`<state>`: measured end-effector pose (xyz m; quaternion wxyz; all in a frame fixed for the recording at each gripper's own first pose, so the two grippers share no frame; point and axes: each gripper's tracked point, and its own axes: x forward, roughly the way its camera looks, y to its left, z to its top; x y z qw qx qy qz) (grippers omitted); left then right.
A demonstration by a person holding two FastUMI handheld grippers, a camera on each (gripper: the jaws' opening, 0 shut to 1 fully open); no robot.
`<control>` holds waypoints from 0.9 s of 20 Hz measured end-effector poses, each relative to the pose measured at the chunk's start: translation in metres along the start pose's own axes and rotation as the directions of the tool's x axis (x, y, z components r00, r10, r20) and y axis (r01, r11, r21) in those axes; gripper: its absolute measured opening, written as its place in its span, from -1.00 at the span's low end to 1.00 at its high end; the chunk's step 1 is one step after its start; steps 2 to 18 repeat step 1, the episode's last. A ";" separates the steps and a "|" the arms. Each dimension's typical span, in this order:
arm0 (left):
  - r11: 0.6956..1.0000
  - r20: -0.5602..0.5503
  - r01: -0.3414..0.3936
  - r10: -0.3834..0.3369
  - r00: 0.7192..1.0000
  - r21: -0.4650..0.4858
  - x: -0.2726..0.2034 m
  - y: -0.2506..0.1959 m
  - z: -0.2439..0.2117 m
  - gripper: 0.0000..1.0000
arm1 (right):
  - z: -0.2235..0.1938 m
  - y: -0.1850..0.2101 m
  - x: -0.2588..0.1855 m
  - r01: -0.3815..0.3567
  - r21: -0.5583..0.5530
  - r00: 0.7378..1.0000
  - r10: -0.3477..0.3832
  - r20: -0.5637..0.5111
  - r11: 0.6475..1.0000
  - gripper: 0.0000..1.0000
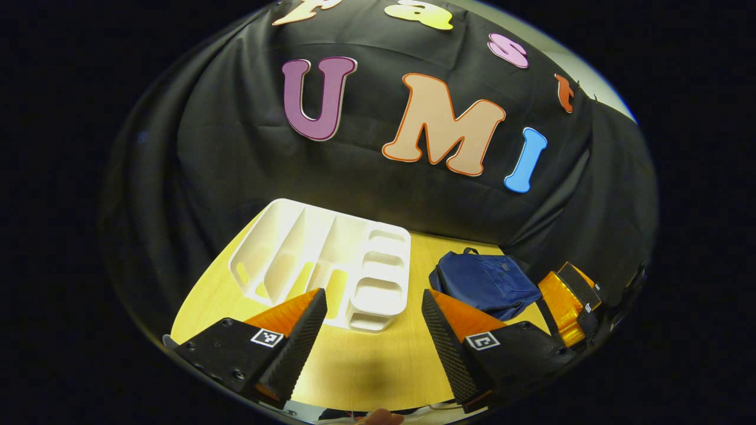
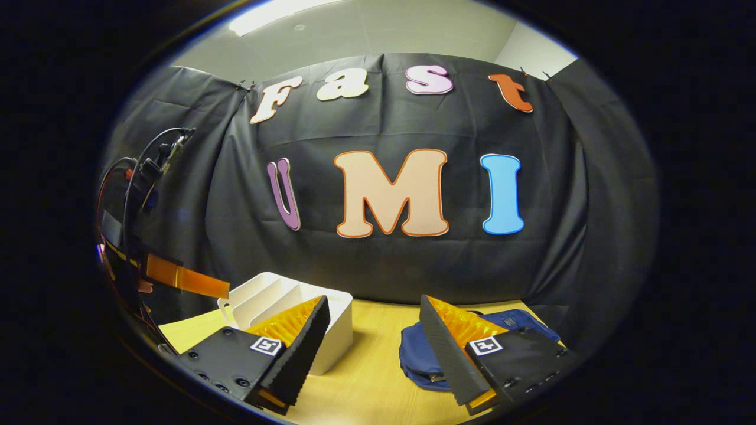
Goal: Open the schoolbag, grab two books from the bookshelf and put them into the schoolbag.
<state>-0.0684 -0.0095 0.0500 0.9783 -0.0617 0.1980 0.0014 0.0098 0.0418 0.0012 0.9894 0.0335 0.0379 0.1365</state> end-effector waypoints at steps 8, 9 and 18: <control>1.000 -0.006 -0.002 0.002 1.000 0.004 0.000 0.005 -0.001 0.92 | -0.002 0.005 0.001 0.000 -0.003 1.000 0.000 -0.005 1.000 0.92; 1.000 -0.006 -0.002 0.002 1.000 0.004 0.000 0.005 -0.001 0.92 | -0.002 0.005 0.001 0.000 -0.003 1.000 0.000 -0.005 1.000 0.92; 1.000 -0.006 -0.002 0.002 1.000 0.004 0.000 0.005 -0.001 0.92 | -0.002 0.005 0.001 0.000 -0.003 1.000 0.000 -0.005 1.000 0.92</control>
